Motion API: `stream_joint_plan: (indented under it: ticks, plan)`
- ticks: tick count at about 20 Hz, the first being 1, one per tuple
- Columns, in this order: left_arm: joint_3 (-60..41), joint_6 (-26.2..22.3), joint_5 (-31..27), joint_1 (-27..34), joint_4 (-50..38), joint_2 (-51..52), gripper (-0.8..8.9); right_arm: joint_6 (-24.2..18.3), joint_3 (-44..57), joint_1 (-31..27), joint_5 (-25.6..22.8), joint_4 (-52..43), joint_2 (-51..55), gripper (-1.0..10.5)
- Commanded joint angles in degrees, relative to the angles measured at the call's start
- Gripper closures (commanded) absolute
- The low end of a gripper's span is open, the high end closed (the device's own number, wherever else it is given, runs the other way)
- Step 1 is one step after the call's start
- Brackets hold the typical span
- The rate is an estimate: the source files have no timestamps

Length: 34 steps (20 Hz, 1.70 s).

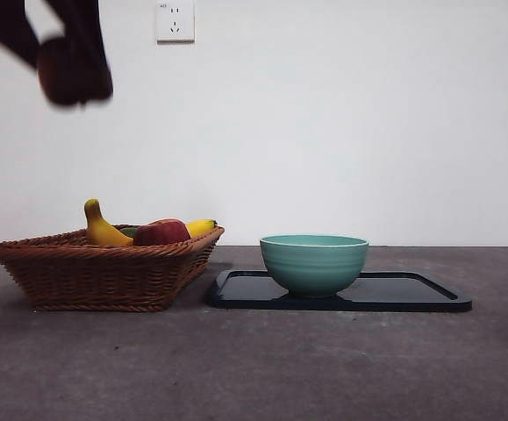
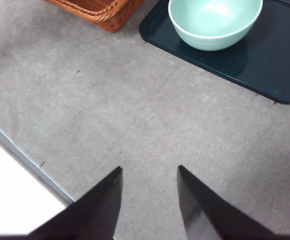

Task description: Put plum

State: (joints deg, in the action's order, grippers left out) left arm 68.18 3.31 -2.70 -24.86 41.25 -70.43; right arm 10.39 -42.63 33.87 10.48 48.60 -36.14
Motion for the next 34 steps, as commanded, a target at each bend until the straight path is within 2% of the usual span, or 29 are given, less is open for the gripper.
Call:
stream_joint_plan:
  ticks: [1,6,11,15,20,21,23,27,32,34]
  plan:
    - [-5.18,-1.2,0.02,0.44,-8.87,-0.9,5.78,1.03,-0.44,0.5,-0.04,-0.52,-0.35,7.7]
    - [-12.85,-3.45,0.11,2.82,-21.11,-5.88,5.78,1.31,-0.44,0.5,-0.07,-0.55,-0.39,7.7]
    - [-12.92,-4.61,5.53,4.76,-26.6,-15.39,5.78,1.81,-0.44,0.5,-0.09,-0.52,-0.39,7.7]
    - [-12.92,-5.29,5.57,6.01,-30.58,-21.9,5.78,2.73,-0.44,0.5,-0.07,-0.52,-0.39,7.7]
    - [-12.92,-6.08,5.7,6.64,-30.99,-24.96,5.64,2.78,-0.44,0.5,-0.39,-0.55,-0.48,7.7]
    - [-12.92,-6.08,5.7,6.64,-30.77,-24.96,5.44,2.78,-0.44,0.5,-0.48,-0.55,-0.48,7.7]
    - [-12.85,-5.99,5.7,6.62,-30.45,-24.96,3.7,2.78,-0.44,0.5,-0.48,-0.55,-0.48,7.7]
    - [-12.52,-5.2,5.73,6.4,-30.05,-22.75,3.72,2.78,-0.44,0.5,-0.48,-0.52,-0.48,7.7]
    - [-12.52,-5.18,6.01,6.27,-25.73,-9.99,3.76,2.73,-0.44,0.5,-0.48,-0.59,-0.48,7.7]
    - [-12.52,-4.02,10.71,5.81,-21.24,-3.13,3.77,2.71,-0.44,0.5,-0.48,-0.9,-0.48,7.7]
